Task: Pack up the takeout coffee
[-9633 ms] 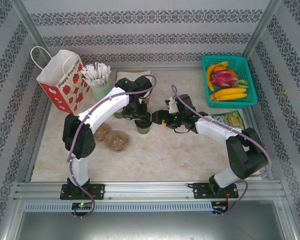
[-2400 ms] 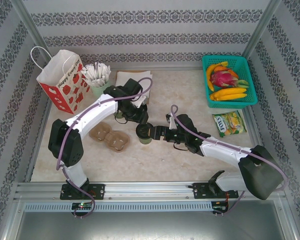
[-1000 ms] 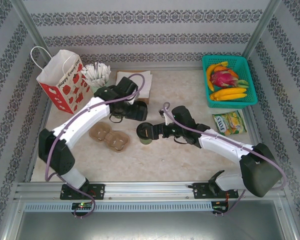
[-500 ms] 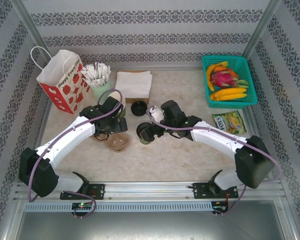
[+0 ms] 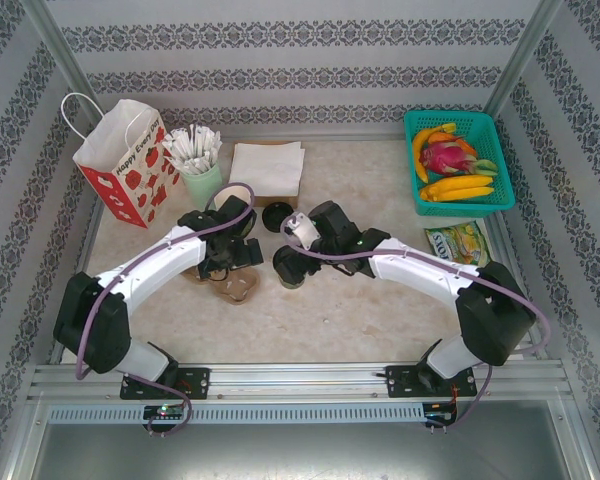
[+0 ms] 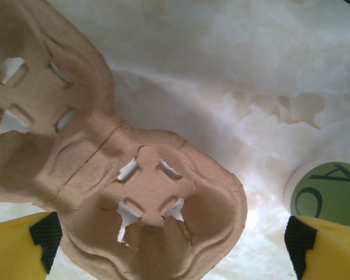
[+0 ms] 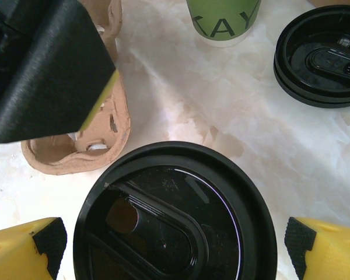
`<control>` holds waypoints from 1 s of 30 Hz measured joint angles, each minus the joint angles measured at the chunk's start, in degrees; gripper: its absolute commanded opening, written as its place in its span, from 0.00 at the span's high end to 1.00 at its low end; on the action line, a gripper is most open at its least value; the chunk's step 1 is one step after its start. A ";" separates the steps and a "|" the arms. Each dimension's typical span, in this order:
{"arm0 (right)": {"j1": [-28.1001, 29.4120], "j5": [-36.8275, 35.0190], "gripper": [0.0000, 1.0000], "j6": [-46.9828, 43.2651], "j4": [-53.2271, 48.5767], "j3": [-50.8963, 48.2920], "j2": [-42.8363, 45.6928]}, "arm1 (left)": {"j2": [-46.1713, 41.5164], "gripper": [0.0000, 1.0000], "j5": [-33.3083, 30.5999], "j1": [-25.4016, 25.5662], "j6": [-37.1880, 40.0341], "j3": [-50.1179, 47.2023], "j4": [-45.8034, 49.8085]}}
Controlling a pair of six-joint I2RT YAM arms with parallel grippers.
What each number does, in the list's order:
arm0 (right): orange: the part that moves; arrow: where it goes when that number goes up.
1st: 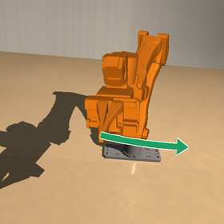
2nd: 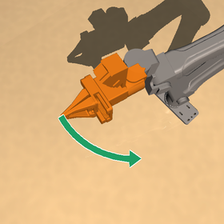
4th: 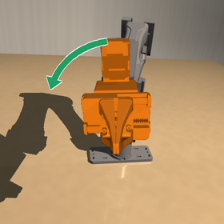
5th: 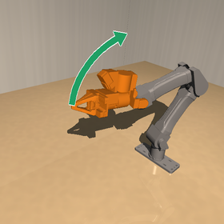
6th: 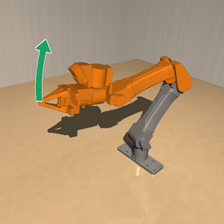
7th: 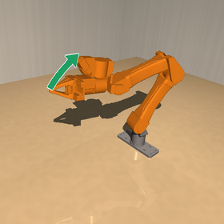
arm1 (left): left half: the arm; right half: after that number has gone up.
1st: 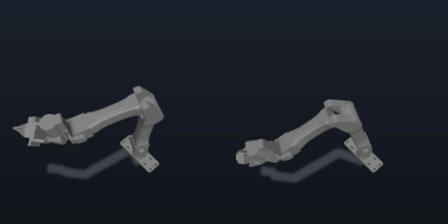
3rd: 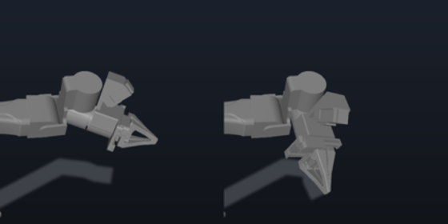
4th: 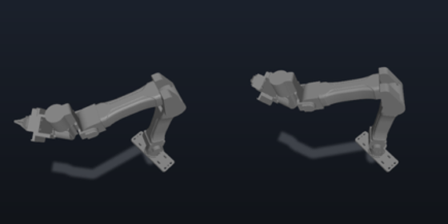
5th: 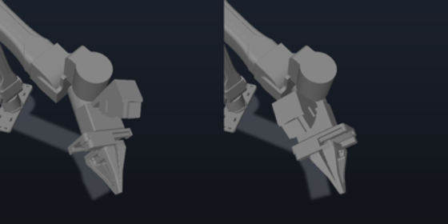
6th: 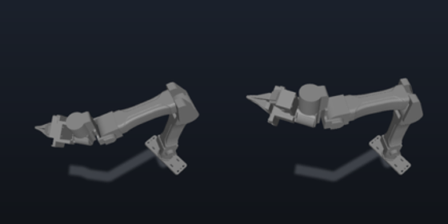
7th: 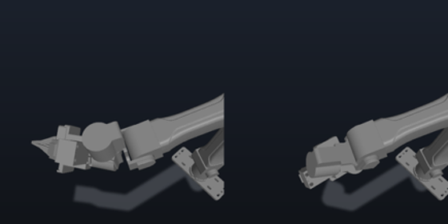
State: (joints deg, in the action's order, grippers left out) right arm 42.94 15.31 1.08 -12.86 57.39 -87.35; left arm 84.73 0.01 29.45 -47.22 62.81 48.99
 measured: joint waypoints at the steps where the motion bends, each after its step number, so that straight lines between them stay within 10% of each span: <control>1: 0.15 -0.46 0.03 0.02 -0.04 0.11 -0.20 | 0.15 0.00 0.20 0.00 0.00 0.00 -0.20; 30: 0.74 -1.81 0.23 4.90 2.89 -1.07 -1.97 | 5.70 0.00 4.28 0.59 0.02 0.00 -3.41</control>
State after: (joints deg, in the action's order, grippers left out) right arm 43.68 13.50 5.98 -9.98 56.31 -89.32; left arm 90.43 4.29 30.04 -47.20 62.81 45.58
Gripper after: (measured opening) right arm 0.818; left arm 0.997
